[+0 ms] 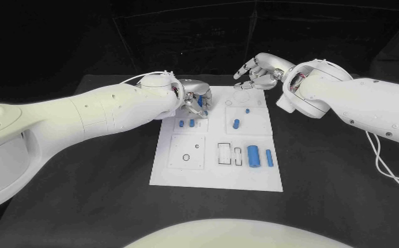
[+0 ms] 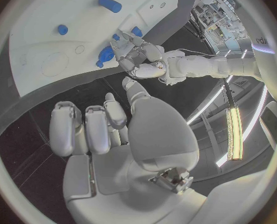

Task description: Assemble the parts on the task board

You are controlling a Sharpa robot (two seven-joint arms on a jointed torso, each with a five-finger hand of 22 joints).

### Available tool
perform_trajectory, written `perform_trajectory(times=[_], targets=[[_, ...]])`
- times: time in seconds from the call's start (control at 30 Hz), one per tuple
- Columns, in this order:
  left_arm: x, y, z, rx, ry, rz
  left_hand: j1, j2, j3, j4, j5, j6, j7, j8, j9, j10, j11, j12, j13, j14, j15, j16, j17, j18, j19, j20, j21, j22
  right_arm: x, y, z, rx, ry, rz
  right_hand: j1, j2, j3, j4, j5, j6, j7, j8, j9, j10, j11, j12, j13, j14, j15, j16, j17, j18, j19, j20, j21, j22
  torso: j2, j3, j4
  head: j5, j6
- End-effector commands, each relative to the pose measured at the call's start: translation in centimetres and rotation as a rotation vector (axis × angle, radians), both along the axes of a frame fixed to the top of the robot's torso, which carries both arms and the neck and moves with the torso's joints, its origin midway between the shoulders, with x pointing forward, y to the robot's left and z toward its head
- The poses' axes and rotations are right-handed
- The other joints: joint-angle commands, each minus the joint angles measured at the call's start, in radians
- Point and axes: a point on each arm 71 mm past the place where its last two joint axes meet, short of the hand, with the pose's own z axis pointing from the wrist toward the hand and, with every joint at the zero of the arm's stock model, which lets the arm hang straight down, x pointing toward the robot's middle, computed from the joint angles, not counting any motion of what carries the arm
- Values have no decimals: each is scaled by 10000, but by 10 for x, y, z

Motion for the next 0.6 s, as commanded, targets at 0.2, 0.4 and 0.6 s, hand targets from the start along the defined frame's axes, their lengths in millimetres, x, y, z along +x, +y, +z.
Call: perform_trajectory(times=[0.2, 0.4, 0.6], targets=[[0, -1, -3, 262, 88, 13, 66, 276, 93, -76, -10, 221, 8, -141, 14, 227, -32, -152, -48, 280, -47, -13, -21, -171, 81, 5, 66, 49, 0, 1, 2, 41, -116, 49, -7, 116, -16, 0, 58, -19, -38, 54, -9, -26, -21, -47, 6, 401, -67, -10, 1, 85, -14, -30, -38, -3, 0, 4, -4, 12, -9], [1, -2, -4, 379, 166, 123, 165, 415, 254, -155, -6, 337, -1, -240, 12, 345, -47, -274, -63, 289, -60, 14, -29, -176, 88, -8, 88, 81, 0, 2, 2, 36, -105, 62, -7, 116, -16, 0, 58, -19, -38, 54, -9, -26, -21, -47, 6, 401, -67, -10, 1, 85, -14, -30, -38, -3, -3, 1, -8, 11, -18], [2, -1, -6, 522, 259, 255, 206, 509, 403, -218, -7, 438, -1, -322, 14, 441, -51, -385, -66, 292, -64, 31, -52, -178, 87, -13, 92, 93, 0, 2, 2, 28, -87, 83, -7, 116, -16, 0, 58, -19, -38, 54, -9, -26, -21, -47, 6, 401, -67, -10, 1, 85, -14, -30, -38, -3, 2, 1, 2, 6, -27]])
